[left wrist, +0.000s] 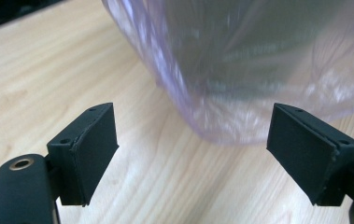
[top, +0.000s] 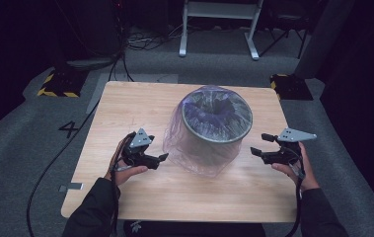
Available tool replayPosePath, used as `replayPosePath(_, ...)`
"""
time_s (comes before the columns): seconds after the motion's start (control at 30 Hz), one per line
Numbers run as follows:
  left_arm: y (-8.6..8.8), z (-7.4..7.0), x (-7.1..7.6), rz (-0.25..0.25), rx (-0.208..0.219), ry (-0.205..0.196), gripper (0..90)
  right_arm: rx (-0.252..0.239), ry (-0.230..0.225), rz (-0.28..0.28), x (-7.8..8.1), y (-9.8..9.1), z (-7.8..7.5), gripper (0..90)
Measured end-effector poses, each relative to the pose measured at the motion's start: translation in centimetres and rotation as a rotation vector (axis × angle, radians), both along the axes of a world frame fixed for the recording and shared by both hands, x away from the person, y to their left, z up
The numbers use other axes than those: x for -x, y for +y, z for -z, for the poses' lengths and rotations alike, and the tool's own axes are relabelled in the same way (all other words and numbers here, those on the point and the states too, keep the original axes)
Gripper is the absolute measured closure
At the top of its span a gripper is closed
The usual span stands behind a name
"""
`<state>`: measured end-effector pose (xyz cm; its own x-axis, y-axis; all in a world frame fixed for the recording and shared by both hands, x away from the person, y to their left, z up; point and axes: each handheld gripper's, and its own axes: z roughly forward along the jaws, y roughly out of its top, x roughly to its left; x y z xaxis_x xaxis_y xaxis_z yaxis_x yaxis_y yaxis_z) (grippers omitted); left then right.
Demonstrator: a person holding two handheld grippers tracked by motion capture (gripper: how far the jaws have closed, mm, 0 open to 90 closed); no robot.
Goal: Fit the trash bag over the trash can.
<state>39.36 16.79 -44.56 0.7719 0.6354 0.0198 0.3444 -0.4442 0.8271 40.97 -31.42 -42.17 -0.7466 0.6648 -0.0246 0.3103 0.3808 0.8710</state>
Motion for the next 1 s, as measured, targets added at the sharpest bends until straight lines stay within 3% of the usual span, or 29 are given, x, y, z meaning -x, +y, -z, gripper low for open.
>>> replayPosePath(0.17,0.1,1.5,0.1,0.005,-0.034,0.054,15.7,-0.045,-0.024,-0.013,0.4,0.0,-1.2,21.0)
replayPosePath(0.23,0.1,2.0,0.2,0.003,-0.058,0.054,15.6,-0.055,-0.038,-0.011,0.5,0.0,-1.7,20.8)
replayPosePath(0.3,0.0,2.6,0.2,0.012,-0.075,0.075,15.7,-0.042,-0.049,-0.007,0.7,0.1,-2.2,20.1)
replayPosePath(0.37,0.0,3.2,0.0,0.027,-0.081,0.124,15.8,-0.032,-0.062,-0.007,0.7,0.2,-2.5,20.1)
replayPosePath(0.57,-0.1,4.3,0.4,0.028,-0.105,0.148,15.7,-0.040,-0.102,0.005,1.0,0.5,-3.7,20.0)
replayPosePath(0.77,-0.1,4.7,0.3,0.032,-0.075,0.187,15.7,-0.035,-0.125,0.000,1.1,0.9,-4.6,19.9)
replayPosePath(0.8,-0.1,4.8,0.2,0.038,-0.085,0.192,15.7,-0.035,-0.124,0.001,1.2,1.0,-4.6,19.8)
replayPosePath(0.87,-0.2,4.9,0.2,0.038,-0.087,0.192,15.7,-0.032,-0.135,0.001,1.2,1.2,-4.9,19.7)
replayPosePath(0.93,-0.3,5.1,0.4,0.023,-0.103,0.167,15.6,-0.036,-0.138,-0.001,1.2,1.3,-5.1,19.8)
replayPosePath(1.0,-0.6,5.4,0.4,0.031,-0.125,0.174,15.8,-0.031,-0.146,-0.008,1.3,1.4,-5.4,19.8)
